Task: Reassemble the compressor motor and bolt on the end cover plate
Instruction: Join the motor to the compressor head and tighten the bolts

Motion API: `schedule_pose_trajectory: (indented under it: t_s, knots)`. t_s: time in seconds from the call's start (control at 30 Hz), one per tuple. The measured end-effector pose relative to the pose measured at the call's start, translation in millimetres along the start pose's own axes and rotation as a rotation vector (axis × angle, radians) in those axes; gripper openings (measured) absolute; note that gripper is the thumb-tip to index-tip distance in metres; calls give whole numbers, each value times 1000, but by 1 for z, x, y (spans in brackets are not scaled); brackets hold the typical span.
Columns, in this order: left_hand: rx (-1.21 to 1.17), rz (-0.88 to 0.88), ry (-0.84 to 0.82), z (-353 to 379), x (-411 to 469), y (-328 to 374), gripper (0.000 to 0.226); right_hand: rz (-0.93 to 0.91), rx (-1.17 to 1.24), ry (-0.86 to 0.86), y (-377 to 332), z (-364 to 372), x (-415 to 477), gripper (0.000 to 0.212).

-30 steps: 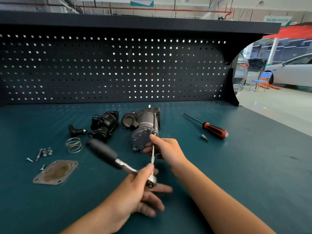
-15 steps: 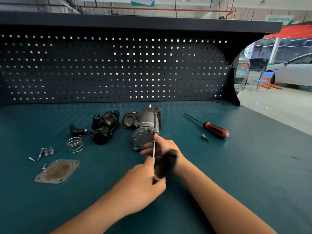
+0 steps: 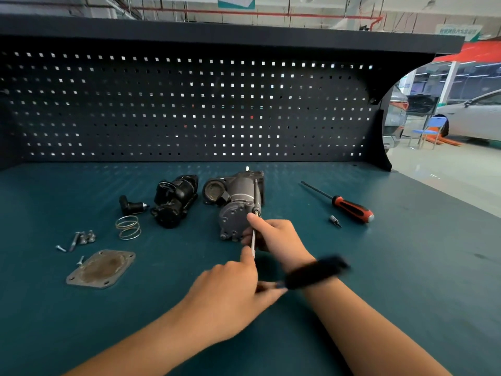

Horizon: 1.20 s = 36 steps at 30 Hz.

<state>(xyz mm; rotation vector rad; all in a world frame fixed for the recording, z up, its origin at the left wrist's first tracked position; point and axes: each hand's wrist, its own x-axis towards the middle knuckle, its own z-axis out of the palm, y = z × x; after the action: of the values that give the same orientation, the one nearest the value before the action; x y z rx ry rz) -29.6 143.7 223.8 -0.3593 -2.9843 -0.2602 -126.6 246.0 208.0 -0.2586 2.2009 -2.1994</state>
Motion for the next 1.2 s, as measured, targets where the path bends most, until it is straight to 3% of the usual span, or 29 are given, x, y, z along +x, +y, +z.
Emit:
schedule_pose_trajectory:
  t_s: [0.1, 0.17, 0.23, 0.33, 0.4, 0.47, 0.53, 0.63, 0.7, 0.8, 0.97, 1.2]
  knots:
    - [-1010, -109, -177, 1, -4, -1, 33, 60, 77, -76, -2, -3, -1, 34]
    - [-1640, -314, -337, 3, -8, 0, 30, 108, 101, -143, -2, -4, 0, 35]
    - [-2002, -476, -412, 5, -11, -3, 35, 144, 102, -190, -2, -4, 0, 36]
    - [-2178, -585, -317, 3, -10, -6, 21, 175, 116, -220, -3, -5, 1, 38]
    - [-2069, -536, -205, 2, -8, -3, 8, 175, 103, -229, -2, -5, 1, 41]
    - [-1821, -425, -80, 1, -4, -3, 25, 155, 65, -236, 1, -4, 1, 45]
    - [-1390, -228, 36, -2, 1, -5, 51, 134, 31, -201, 1, -2, 0, 53]
    - [-573, 48, -55, -10, 7, -5, 69, 119, 6, -92, -1, -2, 0, 50]
    - [-35, 85, -92, -17, 10, 1, 75, 105, 11, -69, -2, -5, 0, 45]
    - [464, 117, -71, -26, 12, 14, 74, 69, 8, -63, -4, -9, -4, 48]
    - [695, 86, -216, -27, 14, 28, 50, 48, 27, -80, -7, 0, -7, 42]
    - [325, 65, -144, -12, 1, 9, 83, 130, 207, -102, -7, 0, -5, 26]
